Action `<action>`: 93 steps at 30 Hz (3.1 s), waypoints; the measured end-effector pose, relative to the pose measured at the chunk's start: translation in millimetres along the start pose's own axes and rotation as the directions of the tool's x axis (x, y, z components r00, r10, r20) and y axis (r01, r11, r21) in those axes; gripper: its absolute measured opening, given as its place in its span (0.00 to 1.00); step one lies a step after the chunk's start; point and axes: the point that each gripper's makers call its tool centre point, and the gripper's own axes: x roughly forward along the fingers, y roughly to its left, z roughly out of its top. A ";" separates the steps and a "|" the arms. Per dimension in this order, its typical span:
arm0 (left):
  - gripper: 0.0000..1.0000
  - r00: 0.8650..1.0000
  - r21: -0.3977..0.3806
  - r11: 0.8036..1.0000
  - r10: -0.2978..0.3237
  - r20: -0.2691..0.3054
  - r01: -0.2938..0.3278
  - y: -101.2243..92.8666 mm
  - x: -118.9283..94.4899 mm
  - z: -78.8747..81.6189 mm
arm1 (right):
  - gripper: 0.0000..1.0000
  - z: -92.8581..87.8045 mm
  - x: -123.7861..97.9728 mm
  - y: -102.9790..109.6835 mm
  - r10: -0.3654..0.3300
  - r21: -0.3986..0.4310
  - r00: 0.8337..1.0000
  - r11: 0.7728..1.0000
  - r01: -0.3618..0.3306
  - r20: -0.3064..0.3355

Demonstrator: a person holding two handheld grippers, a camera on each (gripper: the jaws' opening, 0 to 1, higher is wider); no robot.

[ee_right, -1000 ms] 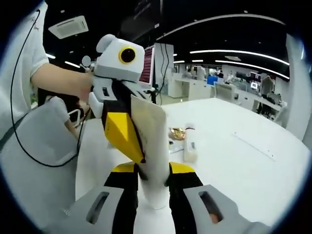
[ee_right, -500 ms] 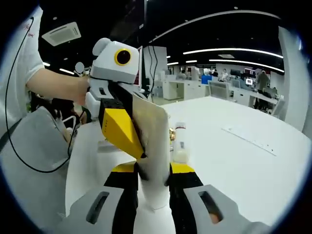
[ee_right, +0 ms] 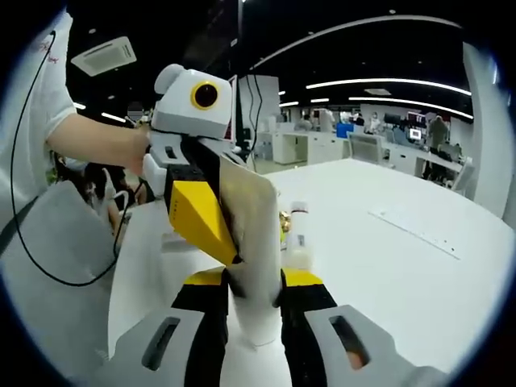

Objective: Arrange the skincare products in the storage area until every visible bottle or jar stands upright without overlapping.

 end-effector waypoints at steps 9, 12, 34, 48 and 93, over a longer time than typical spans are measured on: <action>0.20 0.999 -0.008 1.000 0.025 -0.023 -0.026 3.7 -1.4 -5.7 | 0.28 -0.6 -1.0 -1.5 -0.019 -0.007 1.000 1.000 0.019 -0.021; 0.22 0.999 -0.004 0.999 0.031 -0.022 -0.031 3.6 -2.4 -4.1 | 0.33 -4.3 -1.2 -2.8 -0.036 -0.020 0.998 0.999 0.035 -0.049; 0.53 0.985 -0.075 0.982 0.170 -0.018 -0.171 9.6 -40.8 -21.5 | 0.67 -16.1 -25.9 0.9 -0.137 0.104 0.989 0.984 0.143 -0.061; 0.77 0.953 -0.125 0.945 0.304 -0.011 -0.303 0.0 -78.4 -40.2 | 0.82 -25.3 -43.4 15.8 -0.214 0.156 0.973 0.962 0.226 -0.086; 0.93 0.850 -0.241 0.821 0.526 -0.037 -0.518 -62.7 -182.8 -107.2 | 0.94 -30.6 -89.8 64.2 -0.284 0.219 0.953 0.928 0.301 -0.106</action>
